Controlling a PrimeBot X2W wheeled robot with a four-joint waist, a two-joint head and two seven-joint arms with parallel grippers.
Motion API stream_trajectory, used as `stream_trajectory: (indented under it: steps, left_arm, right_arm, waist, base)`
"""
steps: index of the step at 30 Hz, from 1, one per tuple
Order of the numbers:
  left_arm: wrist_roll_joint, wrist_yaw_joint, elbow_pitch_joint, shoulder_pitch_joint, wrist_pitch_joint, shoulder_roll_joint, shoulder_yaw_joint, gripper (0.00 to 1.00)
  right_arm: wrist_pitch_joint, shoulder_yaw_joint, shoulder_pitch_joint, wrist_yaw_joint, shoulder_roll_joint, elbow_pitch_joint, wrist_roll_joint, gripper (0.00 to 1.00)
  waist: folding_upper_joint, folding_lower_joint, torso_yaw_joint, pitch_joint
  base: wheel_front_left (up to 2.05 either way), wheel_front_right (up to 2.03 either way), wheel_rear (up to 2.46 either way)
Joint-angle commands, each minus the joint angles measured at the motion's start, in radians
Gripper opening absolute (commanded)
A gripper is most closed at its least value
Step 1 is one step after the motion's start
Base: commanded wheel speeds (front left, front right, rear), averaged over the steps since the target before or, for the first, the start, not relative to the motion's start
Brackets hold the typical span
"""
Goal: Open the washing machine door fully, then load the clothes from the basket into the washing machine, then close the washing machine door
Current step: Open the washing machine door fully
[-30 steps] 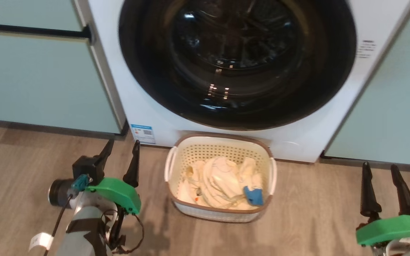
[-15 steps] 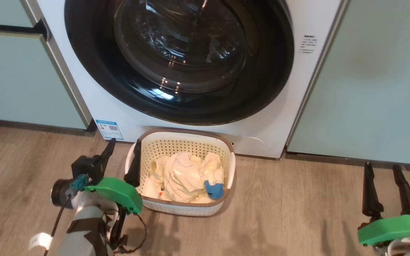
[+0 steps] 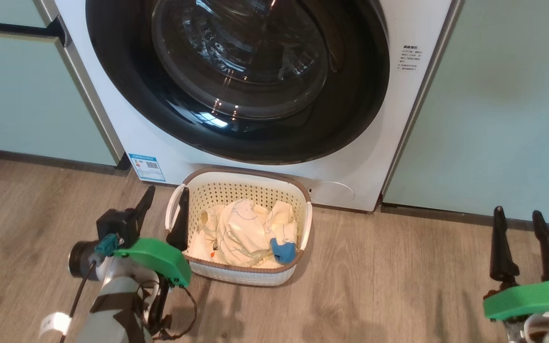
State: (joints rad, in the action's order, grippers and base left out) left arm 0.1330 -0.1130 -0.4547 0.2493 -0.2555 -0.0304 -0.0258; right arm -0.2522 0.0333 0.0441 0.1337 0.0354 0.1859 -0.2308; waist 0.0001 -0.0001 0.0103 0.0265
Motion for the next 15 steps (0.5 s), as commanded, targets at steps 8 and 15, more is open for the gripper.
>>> stream_trajectory:
  steps: [8,15]
  left_arm:
    - [-0.001,-0.007,0.027,0.038,-0.006,-0.02,-0.025,1.0]
    - [0.023,-0.001,0.025,0.021,-0.006,-0.02,-0.013,1.0]
  right_arm:
    - [-0.01,-0.034,0.069,-0.003,0.015,-0.021,-0.094,0.0]
    - [-0.01,-0.064,0.152,-0.003,0.015,0.059,-0.304,0.0]
  waist:
    - [-0.0001,0.0001,0.001,0.0]
    - [-0.0001,0.0001,0.005,0.005]
  base:
    - [0.0,0.0,0.0]
    - [0.0,0.0,0.0]
